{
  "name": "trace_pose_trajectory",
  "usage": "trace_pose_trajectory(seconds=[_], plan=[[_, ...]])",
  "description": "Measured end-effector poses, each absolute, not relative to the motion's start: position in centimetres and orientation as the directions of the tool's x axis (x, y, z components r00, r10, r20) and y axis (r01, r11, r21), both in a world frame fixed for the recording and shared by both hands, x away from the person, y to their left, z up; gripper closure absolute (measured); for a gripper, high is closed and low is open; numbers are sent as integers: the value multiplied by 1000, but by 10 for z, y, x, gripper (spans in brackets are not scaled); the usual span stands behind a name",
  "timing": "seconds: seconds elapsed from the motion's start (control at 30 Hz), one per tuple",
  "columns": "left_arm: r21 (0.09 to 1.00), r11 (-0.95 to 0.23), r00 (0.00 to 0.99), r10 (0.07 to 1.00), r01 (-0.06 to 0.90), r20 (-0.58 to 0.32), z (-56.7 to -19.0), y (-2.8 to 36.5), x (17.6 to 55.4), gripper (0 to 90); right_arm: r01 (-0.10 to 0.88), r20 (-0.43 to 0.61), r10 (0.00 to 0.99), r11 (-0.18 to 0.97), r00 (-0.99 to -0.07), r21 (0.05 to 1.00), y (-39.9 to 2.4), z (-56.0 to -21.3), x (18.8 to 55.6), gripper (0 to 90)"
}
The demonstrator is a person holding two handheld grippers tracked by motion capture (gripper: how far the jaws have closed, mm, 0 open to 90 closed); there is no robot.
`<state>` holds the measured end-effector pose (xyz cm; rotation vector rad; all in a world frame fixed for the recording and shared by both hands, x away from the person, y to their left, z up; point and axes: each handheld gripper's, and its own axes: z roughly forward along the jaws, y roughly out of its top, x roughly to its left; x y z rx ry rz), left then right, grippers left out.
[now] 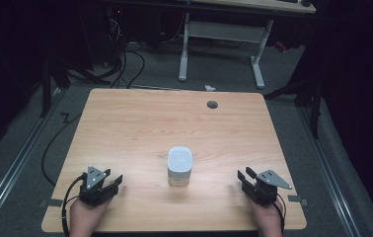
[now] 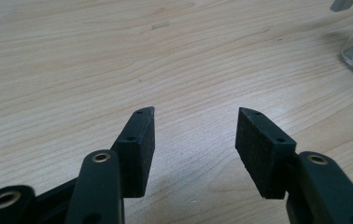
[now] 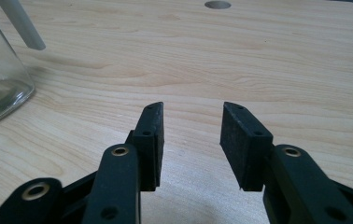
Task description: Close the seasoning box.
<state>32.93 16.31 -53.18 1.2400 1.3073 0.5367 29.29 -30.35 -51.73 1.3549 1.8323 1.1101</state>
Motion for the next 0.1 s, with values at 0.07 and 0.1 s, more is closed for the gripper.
trace_pose_trajectory(seconds=[0.07,0.1], plan=[[882,341,264,863,326,-431,-530,163,330,479,465,12,955,134,-298,875,-303,-519,294,567],[882,341,264,863,326,-431,-530,163,330,479,465,12,955,134,-298,875,-303,-519,294,567]])
